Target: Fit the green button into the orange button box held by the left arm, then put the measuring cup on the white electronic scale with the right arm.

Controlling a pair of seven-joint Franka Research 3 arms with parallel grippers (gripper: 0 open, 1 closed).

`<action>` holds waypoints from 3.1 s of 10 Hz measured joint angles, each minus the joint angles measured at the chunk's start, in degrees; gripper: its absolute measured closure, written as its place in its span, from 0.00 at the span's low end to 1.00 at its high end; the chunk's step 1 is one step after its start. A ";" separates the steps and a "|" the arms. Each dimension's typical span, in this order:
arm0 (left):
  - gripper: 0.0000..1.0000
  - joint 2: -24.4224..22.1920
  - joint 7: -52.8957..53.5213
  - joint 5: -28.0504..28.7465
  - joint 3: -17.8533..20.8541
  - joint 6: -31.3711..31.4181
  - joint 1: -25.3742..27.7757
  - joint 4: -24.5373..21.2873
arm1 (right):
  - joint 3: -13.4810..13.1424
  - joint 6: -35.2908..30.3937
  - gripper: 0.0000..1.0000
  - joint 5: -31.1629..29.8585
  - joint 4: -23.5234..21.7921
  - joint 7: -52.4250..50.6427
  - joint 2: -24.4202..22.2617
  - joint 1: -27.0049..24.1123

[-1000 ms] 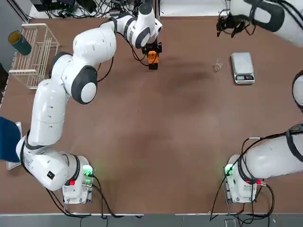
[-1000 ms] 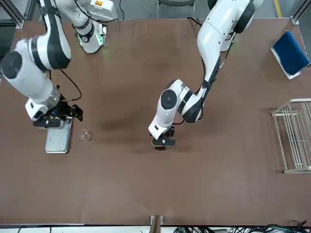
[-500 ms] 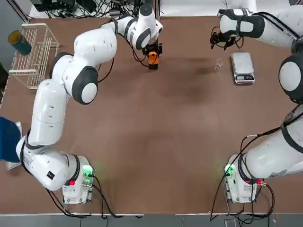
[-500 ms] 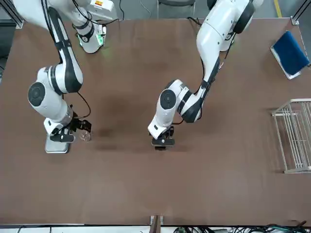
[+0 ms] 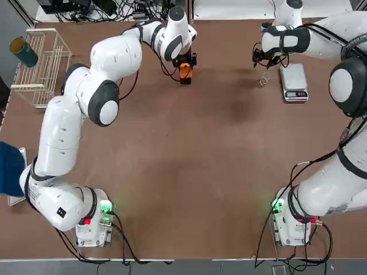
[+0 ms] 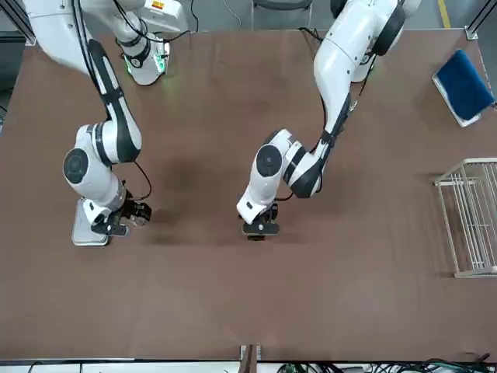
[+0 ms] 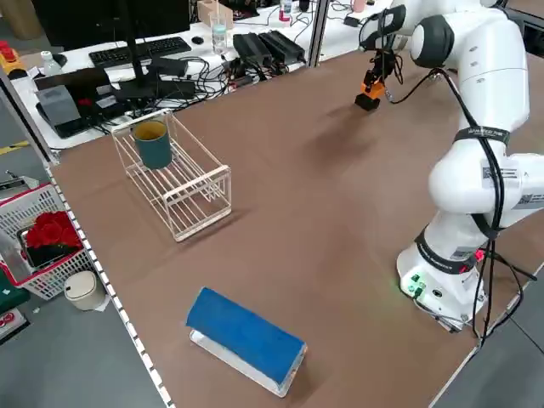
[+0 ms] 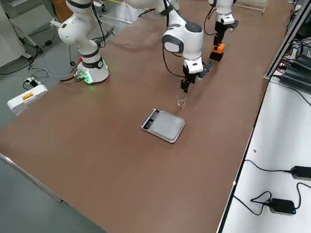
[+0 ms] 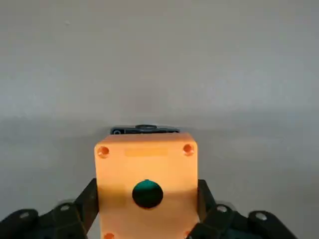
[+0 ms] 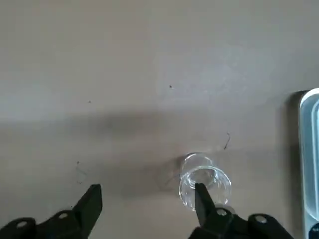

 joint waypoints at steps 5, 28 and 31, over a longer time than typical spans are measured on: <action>0.20 0.11 0.00 0.00 0.26 0.09 0.00 0.55 | -0.42 2.55 0.26 0.01 -2.45 0.28 0.74 -0.08; 0.20 1.83 -0.69 0.00 0.34 0.18 -0.02 2.13 | -1.81 6.57 0.89 0.01 -3.73 1.82 2.44 -0.27; 0.20 1.83 -0.69 0.00 0.34 0.24 -0.02 2.15 | -2.00 6.43 0.92 0.01 -3.50 1.83 2.37 -0.28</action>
